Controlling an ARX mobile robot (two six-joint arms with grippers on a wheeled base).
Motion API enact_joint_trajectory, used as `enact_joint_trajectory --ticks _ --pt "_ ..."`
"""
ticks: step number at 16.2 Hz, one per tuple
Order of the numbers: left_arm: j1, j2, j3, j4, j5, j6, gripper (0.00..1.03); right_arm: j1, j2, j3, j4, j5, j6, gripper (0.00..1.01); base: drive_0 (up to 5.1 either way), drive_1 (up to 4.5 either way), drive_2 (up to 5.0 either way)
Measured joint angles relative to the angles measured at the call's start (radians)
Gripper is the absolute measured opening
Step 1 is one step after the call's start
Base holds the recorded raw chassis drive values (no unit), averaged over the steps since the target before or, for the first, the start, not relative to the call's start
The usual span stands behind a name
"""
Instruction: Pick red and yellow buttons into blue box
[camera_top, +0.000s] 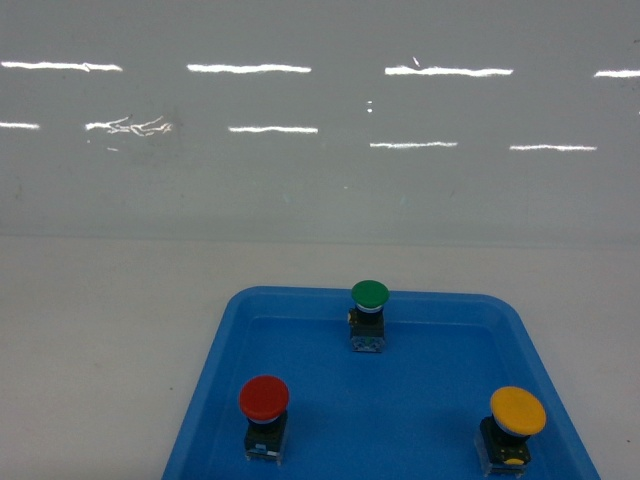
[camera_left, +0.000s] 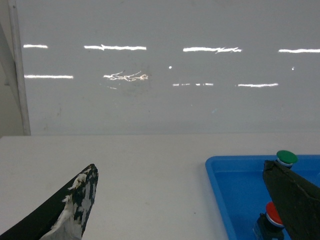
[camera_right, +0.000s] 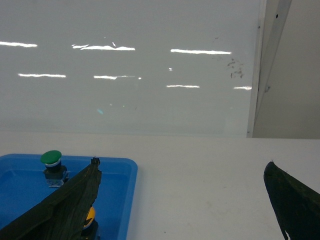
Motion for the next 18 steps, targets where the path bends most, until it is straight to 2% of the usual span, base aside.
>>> enact_joint_trajectory --ticks 1,2,3,4,6,8,9,10,11,12,13,15,18 --pt "0.086 0.002 0.0 0.009 0.058 -0.006 0.98 0.078 0.01 -0.001 0.026 0.054 -0.01 0.98 0.0 0.0 0.0" --pt "0.133 0.021 0.0 0.035 0.092 -0.014 0.98 0.166 0.072 -0.002 0.097 0.104 -0.026 0.98 0.0 0.0 0.0" --pt "0.073 0.127 0.0 0.154 0.086 -0.014 0.98 0.233 0.224 -0.002 0.235 0.142 -0.045 0.98 0.0 0.0 0.0" --pt "0.016 0.232 0.0 0.249 0.051 -0.007 0.98 0.259 0.351 -0.002 0.358 0.154 -0.057 0.98 0.0 0.0 0.0" --pt "-0.115 0.483 0.016 0.442 -0.039 0.01 0.98 0.271 0.657 0.001 0.606 0.146 -0.071 0.98 0.0 0.0 0.0" --pt "-0.256 0.761 0.119 0.605 -0.109 0.027 0.98 0.269 0.965 0.043 0.801 0.099 -0.09 0.98 0.0 0.0 0.0" --pt "-0.306 0.89 0.181 0.667 -0.139 0.04 0.98 0.264 1.098 0.09 0.864 0.073 -0.091 0.98 0.0 0.0 0.0" --pt "-0.34 1.012 0.239 0.678 -0.153 0.05 0.98 0.262 1.211 0.147 0.874 0.048 -0.098 0.98 0.0 0.0 0.0" --pt "-0.366 1.14 0.286 0.684 -0.181 0.061 0.98 0.262 1.331 0.192 0.911 0.039 -0.1 0.98 0.0 0.0 0.0" --pt "-0.37 1.238 0.319 0.674 -0.182 0.065 0.98 0.275 1.415 0.235 0.88 0.022 -0.103 0.98 0.0 0.0 0.0" --pt "-0.372 1.283 0.322 0.685 -0.182 0.084 0.98 0.291 1.447 0.246 0.879 0.029 -0.114 0.98 0.0 0.0 0.0" --pt "-0.372 1.285 0.322 0.686 -0.182 0.102 0.98 0.3 1.431 0.243 0.897 0.067 -0.141 0.98 0.0 0.0 0.0" --pt "-0.372 1.279 0.322 0.687 -0.182 0.108 0.98 0.3 1.427 0.243 0.896 0.07 -0.151 0.98 0.0 0.0 0.0"
